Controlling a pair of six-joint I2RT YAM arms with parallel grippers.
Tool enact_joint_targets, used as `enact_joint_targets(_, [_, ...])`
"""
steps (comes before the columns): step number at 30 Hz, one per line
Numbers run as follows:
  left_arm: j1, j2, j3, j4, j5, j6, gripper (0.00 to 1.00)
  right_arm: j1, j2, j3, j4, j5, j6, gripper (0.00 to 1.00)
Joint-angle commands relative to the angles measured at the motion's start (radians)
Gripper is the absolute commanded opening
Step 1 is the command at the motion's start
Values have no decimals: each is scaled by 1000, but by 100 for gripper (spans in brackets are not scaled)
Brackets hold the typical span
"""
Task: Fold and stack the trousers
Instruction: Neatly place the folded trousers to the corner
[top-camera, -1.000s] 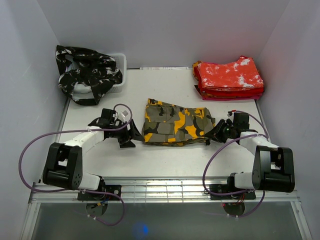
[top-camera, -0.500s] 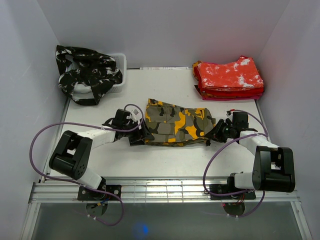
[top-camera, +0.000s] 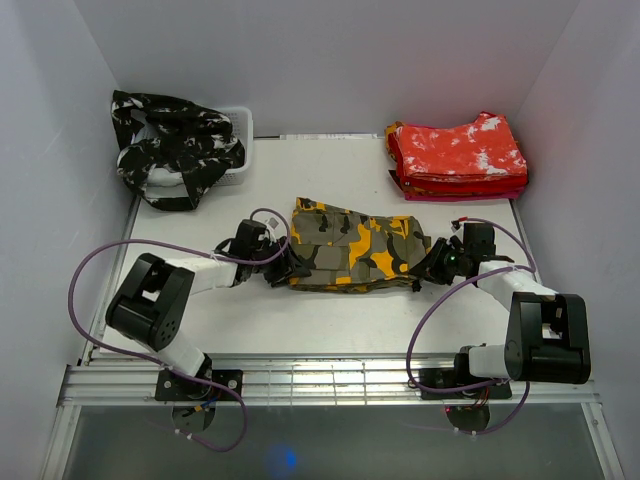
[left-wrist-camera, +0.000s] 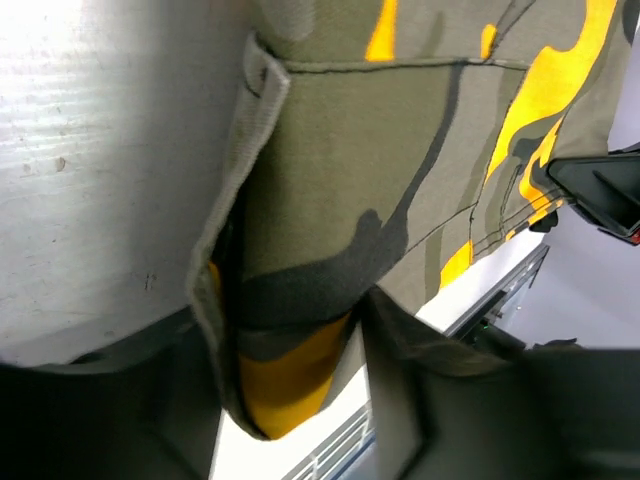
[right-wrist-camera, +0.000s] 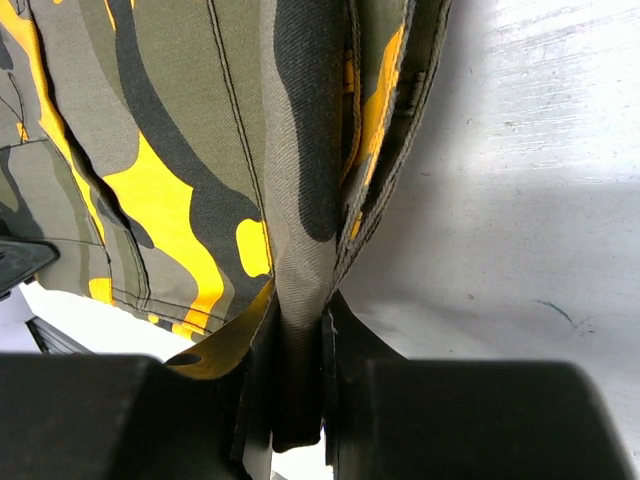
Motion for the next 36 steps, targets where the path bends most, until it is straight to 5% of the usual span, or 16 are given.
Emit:
enact_joint_targets(1, [-8,14,-20,58,2,-31,56,7,5,26,-6,22,-33,8])
enact_joint_targets(6, [-8,-36,35,-44,-20,47,24,16,-10,89,-44,61,-78,8])
enact_joint_targets(10, [-40,-108,176,-249,-131,197,0,157,-79,196,-93,161,-207,8])
enact_joint_targets(15, [-102,-131,325,-434,-289,401,0,341,-160,299,-121,366,-403,8])
enact_joint_targets(20, [-162,-237,384,-451,-426,514,0,438,-238,345,-116,489,-617,8])
enact_joint_targets(29, [-183,-286,509,-310,-354,640,0,450,-257,482,-41,587,-763,8])
enact_joint_targets(36, [-188,-80,736,-146,-264,621,0,335,-194,595,85,657,-841,8])
